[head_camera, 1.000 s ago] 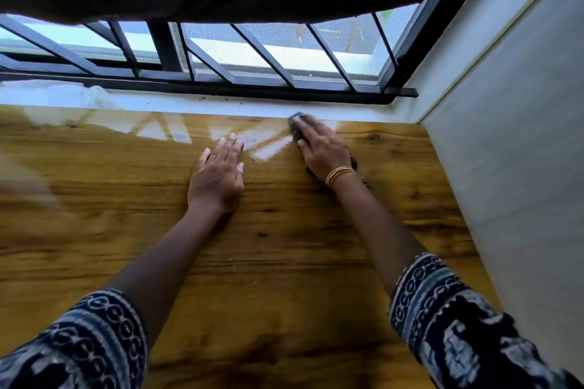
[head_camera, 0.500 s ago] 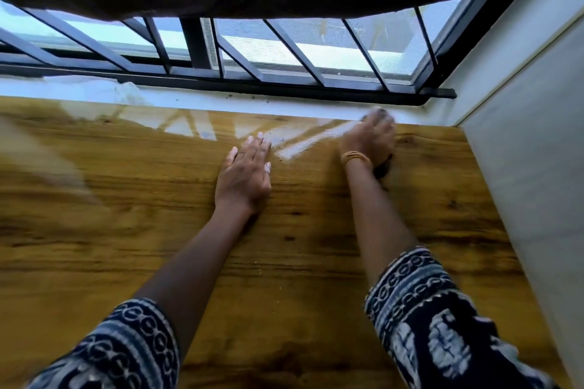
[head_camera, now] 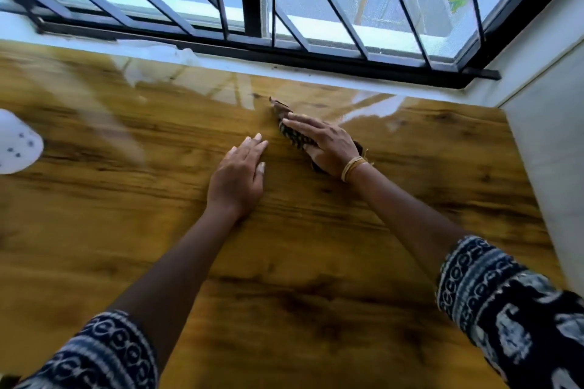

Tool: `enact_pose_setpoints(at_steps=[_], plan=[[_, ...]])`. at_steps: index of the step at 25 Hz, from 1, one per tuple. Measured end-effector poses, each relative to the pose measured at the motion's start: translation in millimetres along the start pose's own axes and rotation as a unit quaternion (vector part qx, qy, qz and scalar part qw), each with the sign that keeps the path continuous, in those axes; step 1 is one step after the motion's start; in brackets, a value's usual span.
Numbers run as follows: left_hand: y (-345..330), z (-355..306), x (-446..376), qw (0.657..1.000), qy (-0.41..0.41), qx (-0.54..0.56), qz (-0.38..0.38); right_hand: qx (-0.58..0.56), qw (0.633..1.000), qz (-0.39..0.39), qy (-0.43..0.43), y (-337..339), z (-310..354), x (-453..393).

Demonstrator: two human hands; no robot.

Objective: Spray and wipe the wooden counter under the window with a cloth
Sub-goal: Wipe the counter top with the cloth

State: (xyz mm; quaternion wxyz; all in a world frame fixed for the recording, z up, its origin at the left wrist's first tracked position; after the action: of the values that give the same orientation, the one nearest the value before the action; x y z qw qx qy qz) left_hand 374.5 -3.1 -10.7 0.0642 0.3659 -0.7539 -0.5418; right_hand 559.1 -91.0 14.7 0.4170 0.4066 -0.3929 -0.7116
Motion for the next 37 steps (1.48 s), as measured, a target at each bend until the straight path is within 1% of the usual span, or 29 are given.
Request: enact_pose_setpoints(at_steps=[3,6,10,15,18,21,23,25,27,29,31,33,34,35,36,37], plan=[[13,6,36,1.0,0.001,-0.019,0.007,-0.071,0.997,-0.004,-0.021,6,37,42],[25,6,71,1.0,0.001,-0.017,0.018,-0.109,0.993,-0.014,-0.053,4,68,89],[51,0,135,0.999,-0.017,-0.027,0.037,-0.107,0.989,-0.046,-0.092,3,124,159],[78,-4,237,0.995,-0.077,-0.022,0.057,-0.119,0.983,-0.07,-0.125,-11,203,244],[89,3,290,0.993,-0.112,-0.028,0.037,-0.134,0.978,-0.071,-0.142,-20,238,284],[96,7,327,0.99,-0.13,-0.018,0.041,-0.154,0.968,-0.072,-0.183,-28,264,318],[103,6,336,0.99,-0.134,0.019,0.049,-0.177,0.959,-0.085,-0.206,-29,277,337],[111,7,336,0.987,-0.128,0.087,0.052,-0.188,0.952,-0.099,-0.221,-30,284,351],[120,7,337,0.98,-0.109,0.157,0.051,-0.198,0.939,-0.095,-0.264,-36,285,364],[130,4,339,0.973,-0.105,0.203,0.043,-0.212,0.925,-0.099,-0.3,-32,289,371],[138,1,336,0.969,-0.073,0.229,0.05,-0.227,0.912,-0.139,-0.313,-15,294,368],[142,-1,331,0.965,-0.039,0.248,0.081,-0.25,0.893,-0.225,-0.298,11,303,363],[143,-3,331,0.961,-0.03,0.257,0.096,-0.251,0.884,-0.277,-0.279,19,306,363],[143,-6,330,0.957,-0.021,0.267,0.107,-0.238,0.877,-0.312,-0.275,20,305,363],[145,-10,328,0.955,-0.011,0.276,0.112,-0.218,0.876,-0.311,-0.297,13,302,365],[146,-14,329,0.95,0.001,0.286,0.126,-0.203,0.877,-0.273,-0.339,0,298,371]])
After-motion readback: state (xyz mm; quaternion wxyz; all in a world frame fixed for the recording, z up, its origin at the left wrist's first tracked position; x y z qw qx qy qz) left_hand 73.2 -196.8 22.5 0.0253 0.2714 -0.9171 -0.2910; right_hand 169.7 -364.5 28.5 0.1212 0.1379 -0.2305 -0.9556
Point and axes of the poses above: each hand's wrist, its own x-axis away from the middle knuckle, its own y-axis out of the back of the hand, z = x × y, the point moved 3 cm from there along -x, towards the middle knuckle, and after that the axes turned 10 degrees about -z, right-handed, at the moved point
